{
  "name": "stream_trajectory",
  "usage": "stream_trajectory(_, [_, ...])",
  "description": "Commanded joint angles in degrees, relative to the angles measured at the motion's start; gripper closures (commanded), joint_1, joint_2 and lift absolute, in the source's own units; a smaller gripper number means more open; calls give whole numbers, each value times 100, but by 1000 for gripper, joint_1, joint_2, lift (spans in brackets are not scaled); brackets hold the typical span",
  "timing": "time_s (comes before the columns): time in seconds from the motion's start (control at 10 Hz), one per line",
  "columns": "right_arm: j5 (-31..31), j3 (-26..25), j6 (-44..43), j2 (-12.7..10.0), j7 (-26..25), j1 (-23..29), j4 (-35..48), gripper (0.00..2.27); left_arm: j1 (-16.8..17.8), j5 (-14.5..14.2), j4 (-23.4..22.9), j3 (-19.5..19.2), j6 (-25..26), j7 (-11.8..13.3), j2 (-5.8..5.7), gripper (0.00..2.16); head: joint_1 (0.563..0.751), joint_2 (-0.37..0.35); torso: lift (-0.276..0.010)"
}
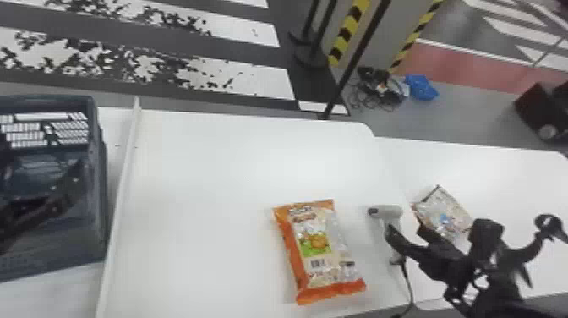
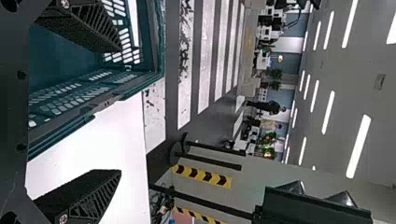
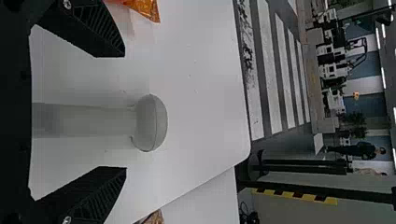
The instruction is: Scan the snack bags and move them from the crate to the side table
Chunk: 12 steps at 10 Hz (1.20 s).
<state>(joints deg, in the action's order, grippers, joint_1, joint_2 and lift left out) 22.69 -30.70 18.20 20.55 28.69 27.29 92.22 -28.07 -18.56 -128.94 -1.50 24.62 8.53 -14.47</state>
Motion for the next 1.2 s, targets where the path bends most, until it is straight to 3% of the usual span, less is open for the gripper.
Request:
stream_trajectory(0.0, [8, 135, -119, 11, 49, -31, -186, 60, -93, 72, 1, 0, -145, 0, -4, 70, 695, -350, -87])
stream_trajectory(0.2, [-10, 293, -66, 11, 49, -137, -292, 178, -154, 90, -17, 0, -268, 0, -30, 70, 695, -350, -87])
stream_trajectory(0.3, [-107, 390, -31, 46, 58, -242, -415, 694, -163, 90, -26, 0, -321, 0, -39, 70, 695, -350, -87])
stream_trajectory(0.4, [-115, 407, 303, 55, 49, -374, -494, 1801, -172, 90, -8, 0, -374, -9, -48, 70, 695, -350, -87])
stream_trajectory(0.5, [-107, 407, 409, 55, 49, -409, -529, 2142, -163, 90, 1, 0, -426, -9, -48, 70, 695, -350, -87])
stream_trajectory(0.6, [-98, 407, 391, 55, 49, -409, -520, 2240, -163, 107, -8, 9, -532, -18, -48, 70, 695, -350, -87])
stream_trajectory(0.9, [60, 135, 321, -16, -48, -172, -134, 2240, -172, 125, -43, 27, -602, -27, -83, 70, 695, -350, -87])
stream_trajectory(1.1, [544, -392, 901, -455, -92, 382, 1009, 2240, -190, 125, -131, -35, -602, -79, -188, 70, 695, -350, -87])
